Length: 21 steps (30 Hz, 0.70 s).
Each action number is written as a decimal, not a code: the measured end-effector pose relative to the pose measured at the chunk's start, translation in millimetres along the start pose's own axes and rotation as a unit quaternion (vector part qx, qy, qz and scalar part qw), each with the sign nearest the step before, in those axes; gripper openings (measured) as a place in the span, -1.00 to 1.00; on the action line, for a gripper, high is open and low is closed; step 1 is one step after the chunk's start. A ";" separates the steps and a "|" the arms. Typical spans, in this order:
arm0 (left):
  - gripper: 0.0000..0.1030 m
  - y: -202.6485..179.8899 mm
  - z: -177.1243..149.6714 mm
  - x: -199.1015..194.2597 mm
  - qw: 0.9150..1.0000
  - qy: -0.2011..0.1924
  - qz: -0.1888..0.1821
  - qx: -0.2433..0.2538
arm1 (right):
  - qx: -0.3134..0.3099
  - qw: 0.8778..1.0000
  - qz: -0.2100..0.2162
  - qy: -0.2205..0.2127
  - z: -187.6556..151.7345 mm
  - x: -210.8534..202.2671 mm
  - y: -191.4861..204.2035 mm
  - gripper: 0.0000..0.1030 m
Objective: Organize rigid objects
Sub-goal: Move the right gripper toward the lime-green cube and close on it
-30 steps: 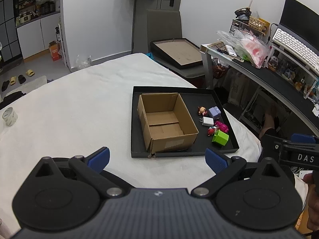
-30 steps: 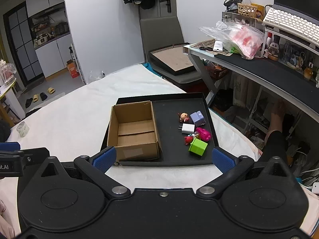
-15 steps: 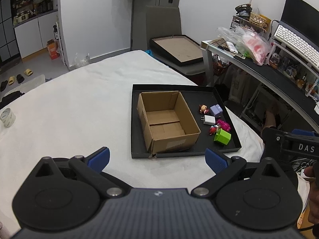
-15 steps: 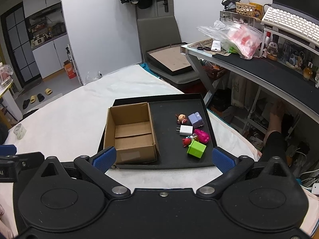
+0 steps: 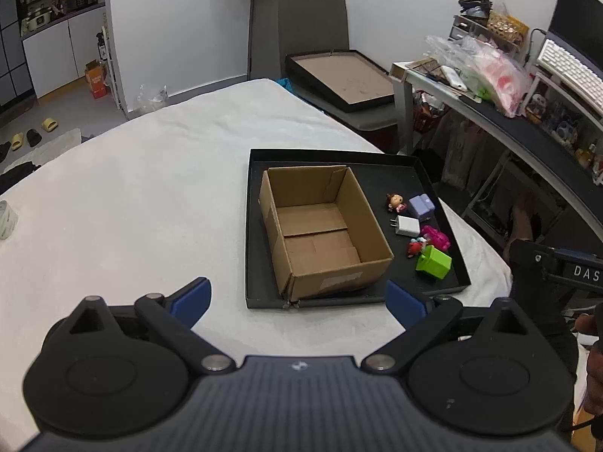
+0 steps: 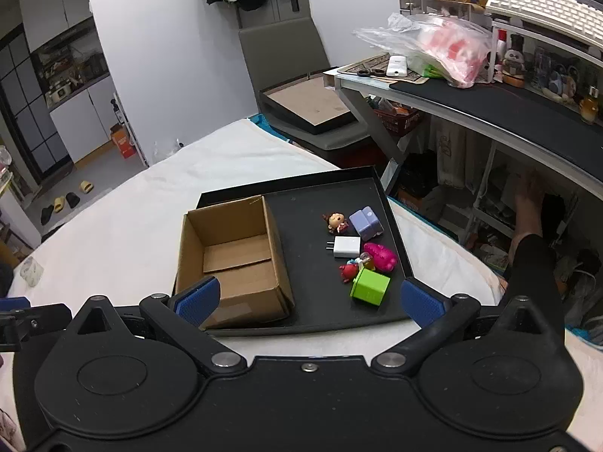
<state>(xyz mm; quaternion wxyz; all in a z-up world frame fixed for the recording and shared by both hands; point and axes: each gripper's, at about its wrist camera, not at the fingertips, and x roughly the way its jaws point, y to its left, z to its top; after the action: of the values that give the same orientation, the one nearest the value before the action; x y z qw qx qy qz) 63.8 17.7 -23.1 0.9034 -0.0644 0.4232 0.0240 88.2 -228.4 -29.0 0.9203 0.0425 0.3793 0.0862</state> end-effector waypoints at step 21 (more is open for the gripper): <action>0.47 -1.9 37.4 102.5 0.998 0.051 0.013 -0.026 | 0.070 0.996 -0.002 0.049 13.4 104.0 -36.5 0.67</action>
<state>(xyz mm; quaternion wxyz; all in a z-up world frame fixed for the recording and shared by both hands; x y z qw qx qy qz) 158.2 19.7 -77.9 0.8781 -0.0832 0.4691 0.0434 174.8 -244.6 -96.5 0.8957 0.1020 0.4288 0.0592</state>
